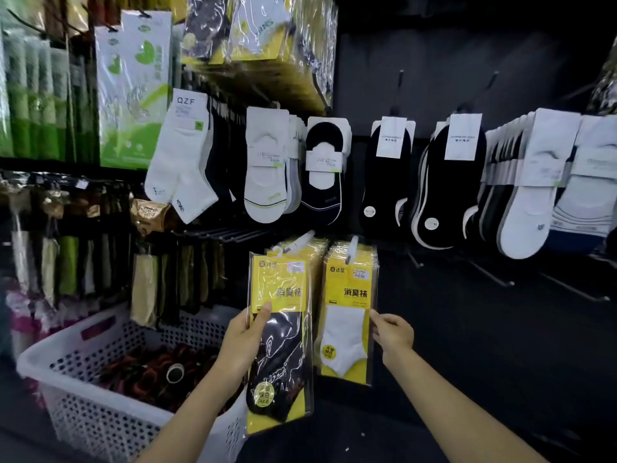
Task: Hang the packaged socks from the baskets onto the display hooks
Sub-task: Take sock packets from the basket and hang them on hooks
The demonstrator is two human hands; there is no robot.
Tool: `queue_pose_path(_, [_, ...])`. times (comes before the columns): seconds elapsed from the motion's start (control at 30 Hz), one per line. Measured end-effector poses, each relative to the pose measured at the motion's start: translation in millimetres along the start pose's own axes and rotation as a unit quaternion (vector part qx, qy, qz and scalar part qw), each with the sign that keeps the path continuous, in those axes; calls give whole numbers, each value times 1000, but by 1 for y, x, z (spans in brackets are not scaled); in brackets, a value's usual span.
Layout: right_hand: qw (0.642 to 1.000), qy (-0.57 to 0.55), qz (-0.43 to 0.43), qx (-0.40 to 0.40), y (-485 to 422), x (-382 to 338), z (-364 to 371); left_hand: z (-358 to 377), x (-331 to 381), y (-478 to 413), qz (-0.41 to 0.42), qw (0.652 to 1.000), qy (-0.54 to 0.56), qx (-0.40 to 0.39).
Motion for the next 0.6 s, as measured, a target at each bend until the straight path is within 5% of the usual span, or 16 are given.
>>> queue_pose_path(0.1, [1000,-5,-12,-5,11,6,-12,11,1,4,-15,999,41,-16])
queue_pose_path(0.37, [958,-3,-61,-282,75,-9,0,70,3,12,-32,992,104,-70])
queue_pose_path(0.6, [970,-23,-138,-197,69,-22,-15,88,0,7,-35,995,85,-40])
Point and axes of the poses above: each hand's wrist, its own y-axis away from the middle knuckle, its own z-axis out of the palm, x = y × z, the point moved 3 cm from there along -y, towards the middle knuckle, and after that the axes turned 9 degrees about z, right-handed, at the moved point
